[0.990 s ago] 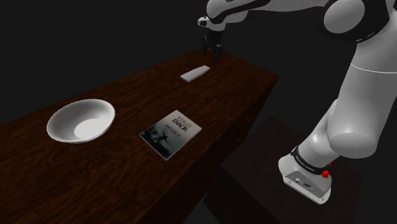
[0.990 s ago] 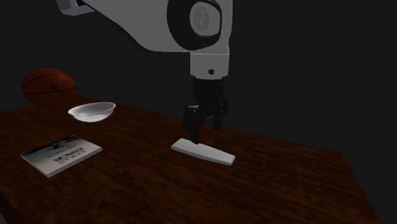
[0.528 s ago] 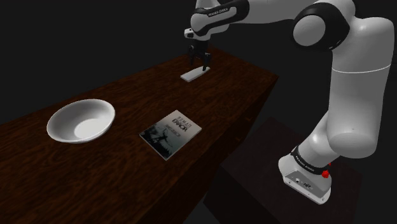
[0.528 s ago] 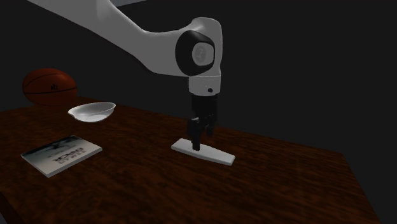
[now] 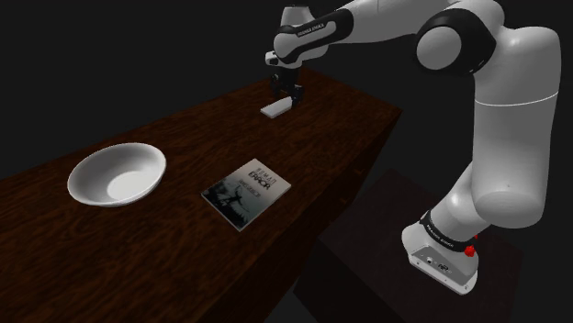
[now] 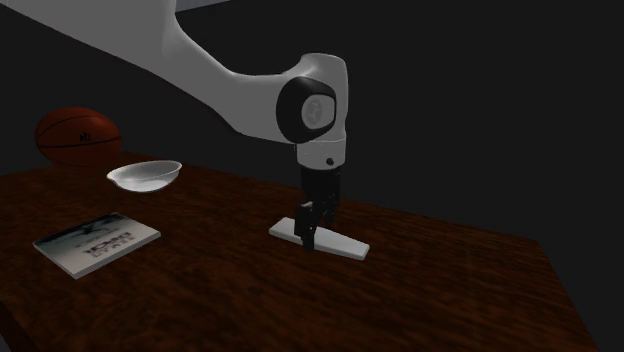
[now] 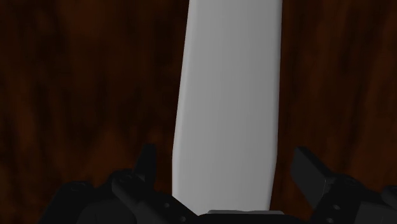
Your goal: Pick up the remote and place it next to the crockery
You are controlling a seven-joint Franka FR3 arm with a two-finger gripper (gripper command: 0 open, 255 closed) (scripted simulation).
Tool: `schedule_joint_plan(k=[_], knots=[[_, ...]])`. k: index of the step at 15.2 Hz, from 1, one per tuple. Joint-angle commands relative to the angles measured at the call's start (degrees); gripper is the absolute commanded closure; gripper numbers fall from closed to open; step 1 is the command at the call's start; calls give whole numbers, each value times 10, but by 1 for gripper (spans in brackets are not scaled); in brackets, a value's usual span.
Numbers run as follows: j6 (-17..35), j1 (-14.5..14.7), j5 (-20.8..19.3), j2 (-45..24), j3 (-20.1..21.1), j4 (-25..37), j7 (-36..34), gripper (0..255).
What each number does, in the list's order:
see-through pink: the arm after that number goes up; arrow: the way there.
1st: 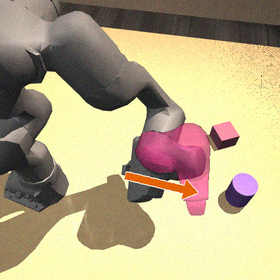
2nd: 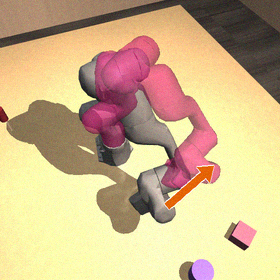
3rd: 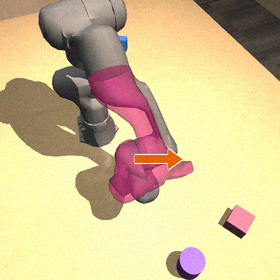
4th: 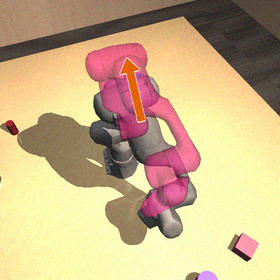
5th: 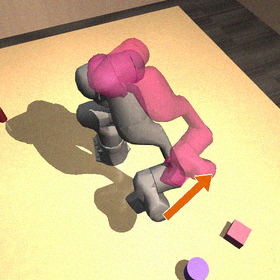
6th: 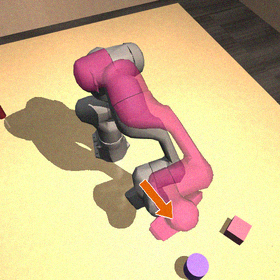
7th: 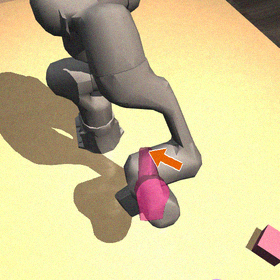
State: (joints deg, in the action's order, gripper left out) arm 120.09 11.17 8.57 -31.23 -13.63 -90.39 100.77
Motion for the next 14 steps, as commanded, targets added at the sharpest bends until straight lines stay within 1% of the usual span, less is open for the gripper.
schedule_joint_plan(k=[1,5,6,14], knots=[[1,0,0,-1,0,1,0,0],[1,0,0,-1,0,1,0,0],[1,0,0,-1,0,1,0,255],[1,0,0,-1,0,0,0,255]])
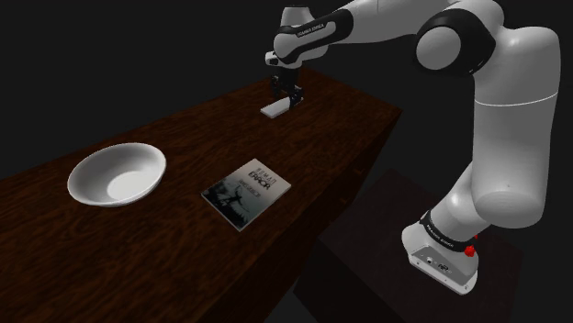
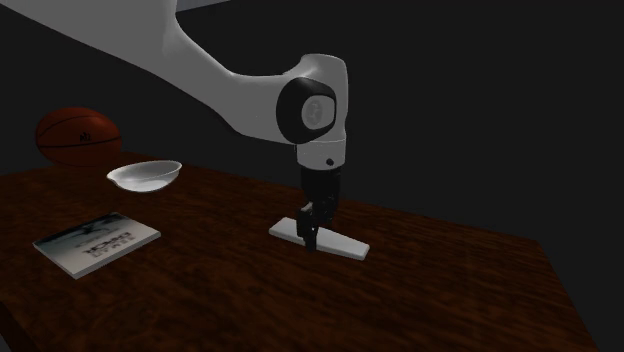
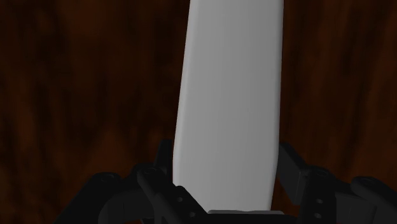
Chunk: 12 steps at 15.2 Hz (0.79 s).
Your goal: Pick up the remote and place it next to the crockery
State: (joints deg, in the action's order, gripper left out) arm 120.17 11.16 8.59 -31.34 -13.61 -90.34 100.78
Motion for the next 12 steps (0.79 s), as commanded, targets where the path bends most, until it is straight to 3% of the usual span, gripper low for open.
schedule_joint_plan(k=[1,12], knots=[[0,0,0,0,0,0,0,255],[-69,2,-9,31,-5,39,-6,255]])
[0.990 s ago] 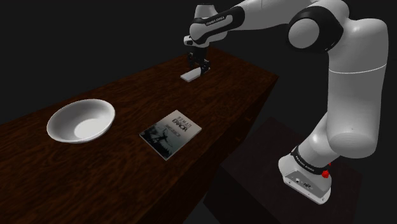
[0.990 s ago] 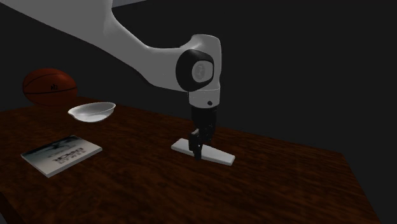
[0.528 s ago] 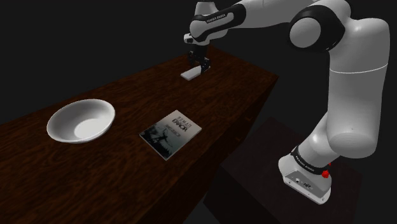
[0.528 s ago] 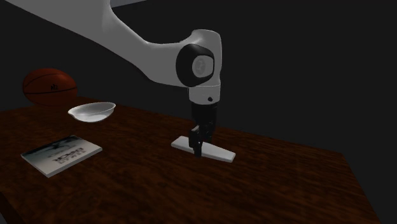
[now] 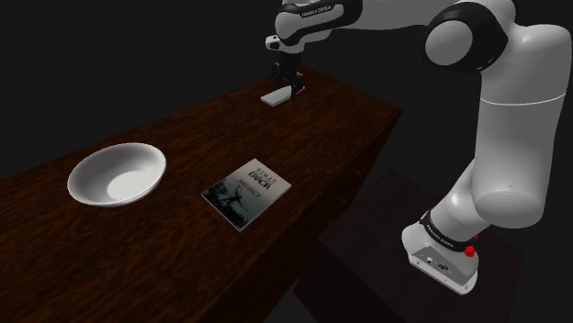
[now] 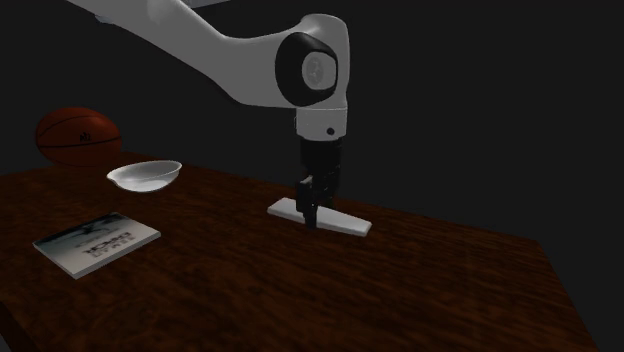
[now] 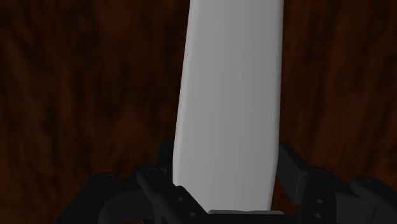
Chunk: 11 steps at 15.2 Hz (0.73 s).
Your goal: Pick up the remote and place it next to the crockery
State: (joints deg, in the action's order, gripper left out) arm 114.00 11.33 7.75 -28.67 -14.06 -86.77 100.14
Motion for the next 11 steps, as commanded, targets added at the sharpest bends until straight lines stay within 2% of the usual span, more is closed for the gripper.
schedule_joint_plan(k=[1,11], knots=[[-14,0,-2,7,-1,7,-1,255],[-83,-1,-7,22,-4,61,-5,255]])
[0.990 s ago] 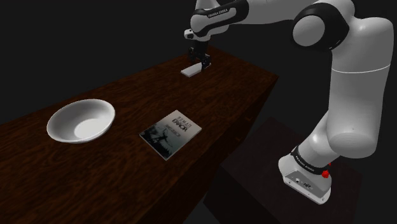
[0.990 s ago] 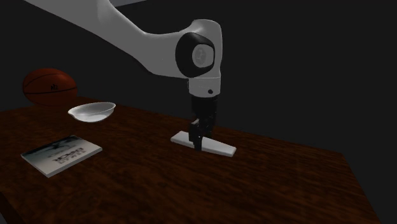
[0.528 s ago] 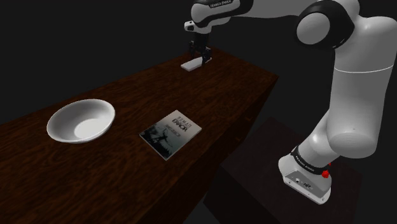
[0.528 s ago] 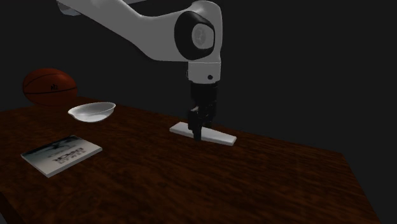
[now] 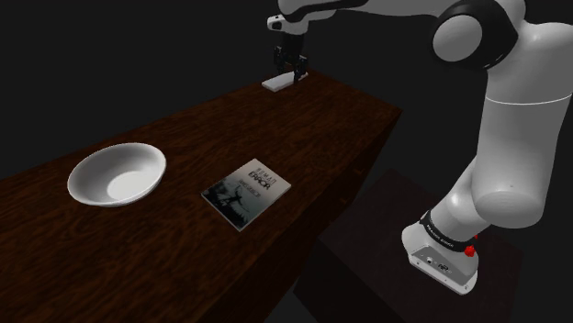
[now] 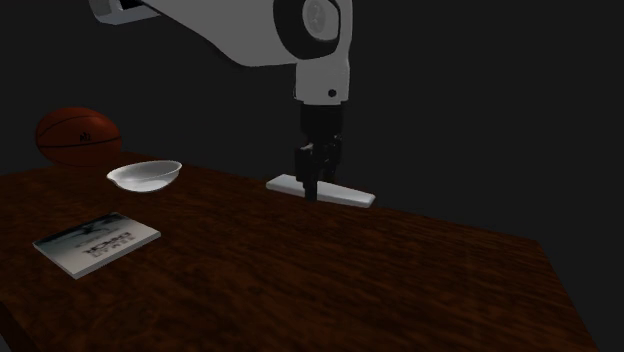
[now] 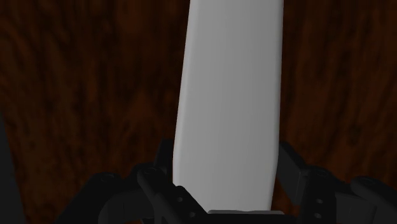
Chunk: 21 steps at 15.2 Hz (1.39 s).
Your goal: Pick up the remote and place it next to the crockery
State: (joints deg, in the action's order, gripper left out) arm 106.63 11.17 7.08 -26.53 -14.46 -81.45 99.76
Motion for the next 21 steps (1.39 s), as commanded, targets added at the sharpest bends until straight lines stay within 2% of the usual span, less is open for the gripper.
schedule_joint_plan(k=[1,4,13,21], knots=[[-16,0,-1,1,0,15,-2,255],[-33,-1,-1,3,-1,31,-2,255],[-23,80,-16,23,27,5,-109,255],[-35,144,-24,1,53,40,-202,255]])
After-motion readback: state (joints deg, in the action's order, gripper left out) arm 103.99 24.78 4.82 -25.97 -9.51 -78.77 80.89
